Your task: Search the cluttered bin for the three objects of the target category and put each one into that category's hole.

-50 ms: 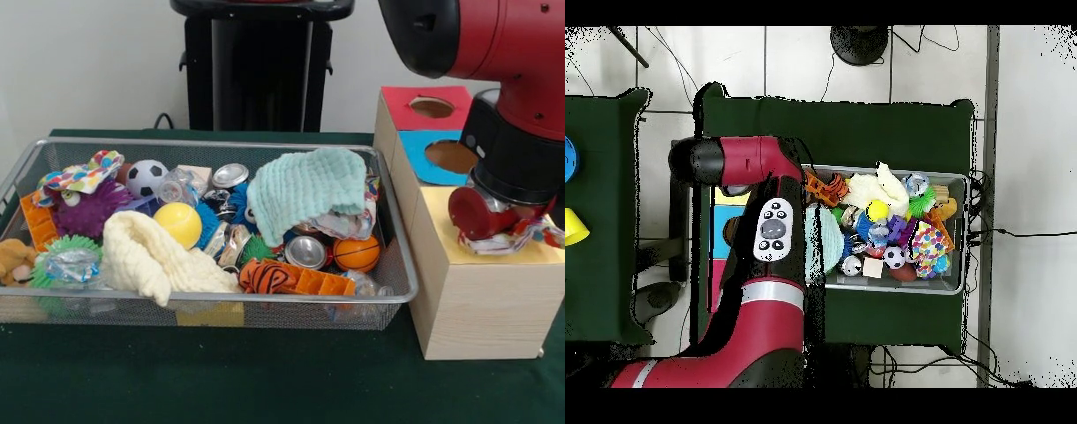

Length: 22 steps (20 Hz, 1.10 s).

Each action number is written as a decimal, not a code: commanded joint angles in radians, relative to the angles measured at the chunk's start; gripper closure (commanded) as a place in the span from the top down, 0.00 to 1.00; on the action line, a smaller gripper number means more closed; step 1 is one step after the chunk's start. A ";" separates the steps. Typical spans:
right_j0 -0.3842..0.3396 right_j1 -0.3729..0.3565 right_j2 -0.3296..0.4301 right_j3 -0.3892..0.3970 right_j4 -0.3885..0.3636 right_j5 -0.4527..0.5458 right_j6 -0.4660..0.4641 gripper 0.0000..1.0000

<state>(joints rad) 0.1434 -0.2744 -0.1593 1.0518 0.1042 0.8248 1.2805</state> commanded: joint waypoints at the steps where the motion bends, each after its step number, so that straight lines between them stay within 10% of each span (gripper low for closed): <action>1: -0.067 -0.036 0.068 0.163 -0.037 -0.014 0.072 0.00; 22: -0.076 -0.119 0.096 0.238 -0.053 0.012 0.054 0.00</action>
<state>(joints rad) 0.1171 -0.3713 -0.1214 1.1577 0.1031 0.8241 1.2805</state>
